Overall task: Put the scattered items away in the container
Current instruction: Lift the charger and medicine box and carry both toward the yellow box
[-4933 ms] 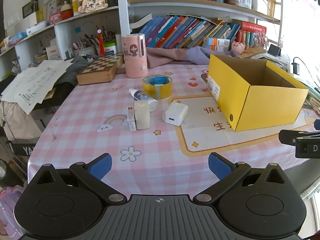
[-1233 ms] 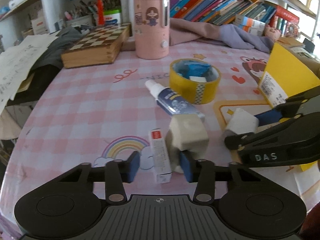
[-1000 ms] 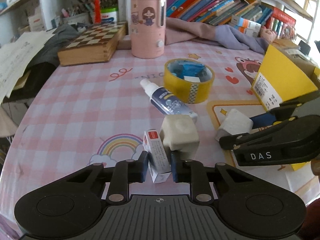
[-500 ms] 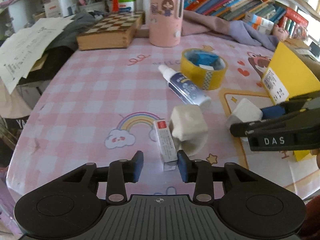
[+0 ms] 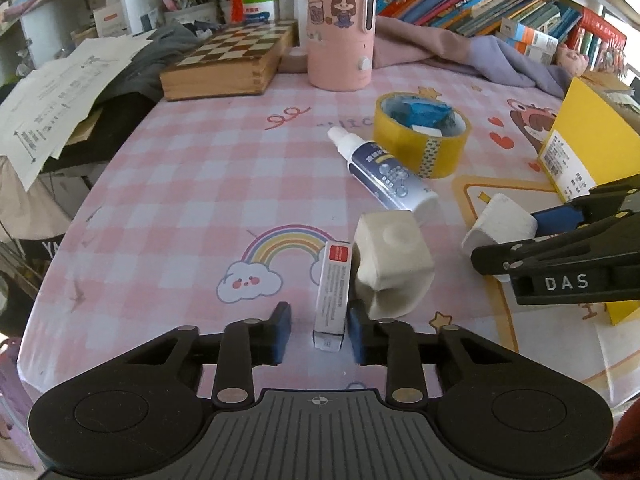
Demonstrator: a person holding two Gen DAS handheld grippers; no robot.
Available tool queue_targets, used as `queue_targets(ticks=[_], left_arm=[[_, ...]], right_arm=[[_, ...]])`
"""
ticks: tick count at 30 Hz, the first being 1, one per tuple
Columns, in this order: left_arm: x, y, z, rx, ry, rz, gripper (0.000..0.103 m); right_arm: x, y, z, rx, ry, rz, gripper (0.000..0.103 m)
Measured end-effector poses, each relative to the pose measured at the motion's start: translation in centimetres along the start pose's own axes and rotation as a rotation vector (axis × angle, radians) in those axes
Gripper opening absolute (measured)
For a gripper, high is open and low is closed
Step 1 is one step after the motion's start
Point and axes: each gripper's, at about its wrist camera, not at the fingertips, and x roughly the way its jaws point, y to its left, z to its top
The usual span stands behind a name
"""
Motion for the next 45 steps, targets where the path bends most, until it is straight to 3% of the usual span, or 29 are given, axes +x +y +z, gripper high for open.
queue_targets(ticks=[2,22,45], left_arm=[[0.1,0.1,0.1,-0.005,0.006,-0.008,0.013],[-6.8,1.3,0.1,-0.067,-0.167,-0.048,0.013],[-14.4,0.1,-5.7,0.015,-0.258,-0.125,0.013]], right_arm=[[0.1,-0.1,0.1,0.004,0.004,0.001,0.053],[-5.6,1.0,-0.3,0.011,-0.161,0.012,0.053],[-13.4,4.8,-7.5,0.061,-0.251,-0.019,0.053]])
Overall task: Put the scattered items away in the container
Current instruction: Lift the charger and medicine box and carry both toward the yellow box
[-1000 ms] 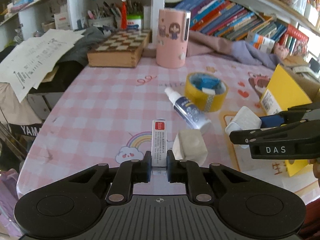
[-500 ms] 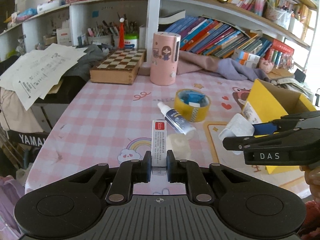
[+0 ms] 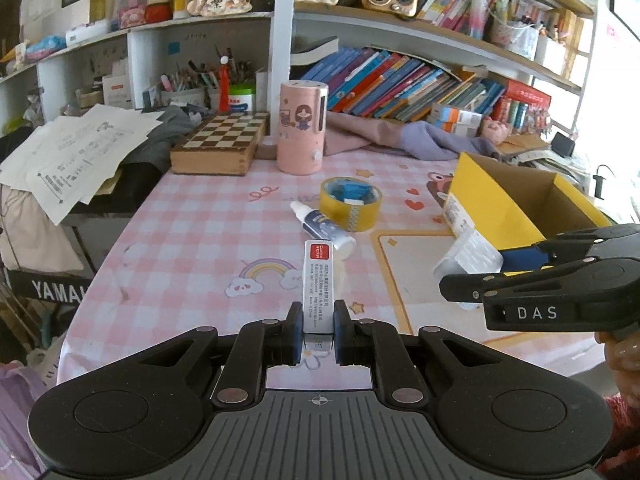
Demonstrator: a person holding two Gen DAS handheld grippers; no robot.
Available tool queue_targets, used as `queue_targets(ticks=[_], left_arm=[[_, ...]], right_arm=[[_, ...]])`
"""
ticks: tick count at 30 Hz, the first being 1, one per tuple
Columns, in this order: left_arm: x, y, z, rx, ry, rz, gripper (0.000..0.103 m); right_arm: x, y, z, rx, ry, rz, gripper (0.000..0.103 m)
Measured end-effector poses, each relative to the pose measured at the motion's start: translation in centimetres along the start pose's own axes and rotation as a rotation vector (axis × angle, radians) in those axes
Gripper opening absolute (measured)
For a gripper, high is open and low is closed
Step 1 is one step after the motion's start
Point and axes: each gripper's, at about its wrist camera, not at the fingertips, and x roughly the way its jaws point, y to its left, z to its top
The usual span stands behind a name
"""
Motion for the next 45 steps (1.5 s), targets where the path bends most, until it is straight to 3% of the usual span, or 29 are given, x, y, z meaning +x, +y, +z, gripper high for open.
queue_targets(ticks=[16,45], left_arm=[[-2.9,-2.0,-3.2,0.05,0.024,-0.092,0.013],[-2.7,-10.5,-4.1,0.248,0.053,-0.327,0.013]], right_arm=[[-4.5,0.9,-5.4,0.067,0.019,-0.061,0.053],[-12.0,-4.0,-12.3,0.293,0.023,-0.275,0.053]])
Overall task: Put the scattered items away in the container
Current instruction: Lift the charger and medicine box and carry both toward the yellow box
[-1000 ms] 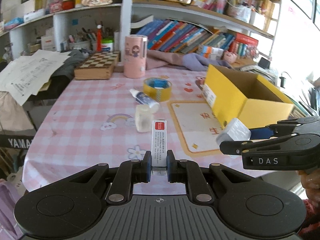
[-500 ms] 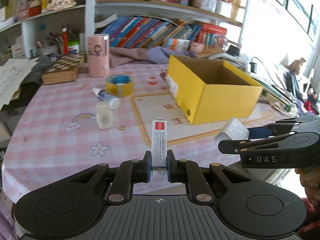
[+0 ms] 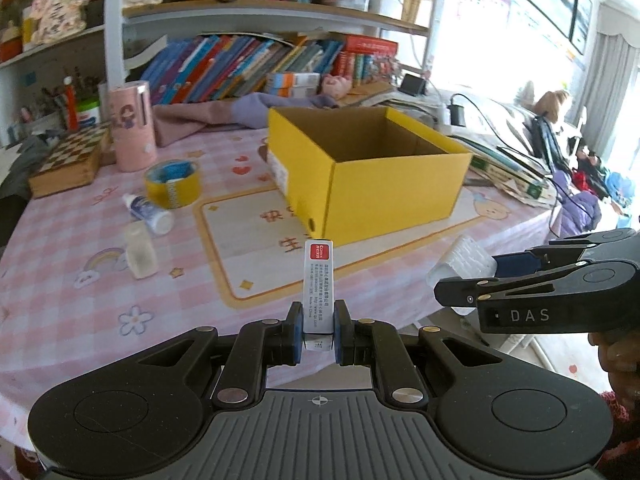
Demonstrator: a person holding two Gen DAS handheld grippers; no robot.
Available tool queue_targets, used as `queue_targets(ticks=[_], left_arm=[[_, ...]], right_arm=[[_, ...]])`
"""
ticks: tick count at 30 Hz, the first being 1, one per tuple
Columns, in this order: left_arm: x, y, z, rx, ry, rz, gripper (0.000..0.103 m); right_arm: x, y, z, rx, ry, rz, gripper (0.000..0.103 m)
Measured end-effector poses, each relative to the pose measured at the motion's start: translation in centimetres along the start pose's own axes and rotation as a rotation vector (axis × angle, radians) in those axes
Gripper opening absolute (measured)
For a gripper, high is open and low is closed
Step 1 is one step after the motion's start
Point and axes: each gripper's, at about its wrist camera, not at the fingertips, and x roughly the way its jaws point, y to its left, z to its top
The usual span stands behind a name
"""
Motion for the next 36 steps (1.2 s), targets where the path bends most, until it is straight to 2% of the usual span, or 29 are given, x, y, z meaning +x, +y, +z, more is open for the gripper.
queue_targets(ticks=[16,29,36], left_arm=[[2.2,-3.2,2.3,0.113,-0.016,-0.086,0.013],[3.7,-3.8,3.5,0.155,-0.022,-0.118,0.013],[4.3,-4.0,4.6,0.186,-0.052,-0.123,0.013]], right_arm=[[-1.1,-4.0,0.2,0.088,-0.033,-0.079,0.053],[-0.2,-5.3,1.2,0.103,-0.044,-0.093,0.053],[0.2,-5.5,2.2,0.089,-0.071,-0.093,0.053]])
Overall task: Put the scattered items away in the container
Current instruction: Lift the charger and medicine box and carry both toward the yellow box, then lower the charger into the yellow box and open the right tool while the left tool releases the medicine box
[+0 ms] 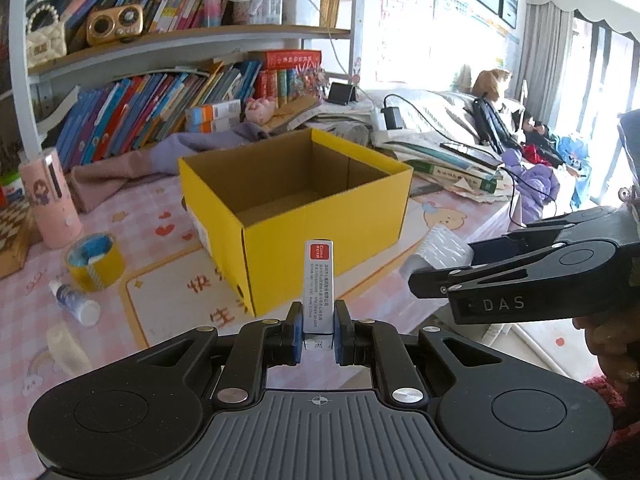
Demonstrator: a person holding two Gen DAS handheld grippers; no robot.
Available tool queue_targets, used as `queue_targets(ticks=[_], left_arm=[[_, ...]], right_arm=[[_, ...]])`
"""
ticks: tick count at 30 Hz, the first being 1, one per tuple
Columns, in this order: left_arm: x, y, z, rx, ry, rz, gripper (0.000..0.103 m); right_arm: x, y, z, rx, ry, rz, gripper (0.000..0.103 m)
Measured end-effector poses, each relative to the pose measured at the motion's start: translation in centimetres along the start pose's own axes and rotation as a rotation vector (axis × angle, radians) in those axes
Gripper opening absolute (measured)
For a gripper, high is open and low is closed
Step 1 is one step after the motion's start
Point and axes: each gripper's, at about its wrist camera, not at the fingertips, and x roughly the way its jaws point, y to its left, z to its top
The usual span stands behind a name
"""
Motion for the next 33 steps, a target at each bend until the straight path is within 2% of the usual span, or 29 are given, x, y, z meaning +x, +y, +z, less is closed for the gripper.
queue_targets(ticks=[12,20,25,33], left_arm=[[2.3,1.5,4.1,-0.012,-0.077,0.008,0.013],[5.5,2.1,6.9,-0.019,-0.099,0.024,0.013],[7.9,3.1,8.6,-0.056,-0.097,0.058,0.013],[12.1,3.8,10.2,-0.099,-0.05,0.114,0.013]], right_arm=[[1.5,-1.9,4.6,0.005,-0.095,-0.007,0.053],[4.6,-4.2,8.7,-0.024,-0.128,0.009,0.053],[7.2,-5.2,11.3,-0.069,-0.118,0.038,0.053],[12.2,-6.6,14.3,-0.141,-0.05,0.112,0.053]])
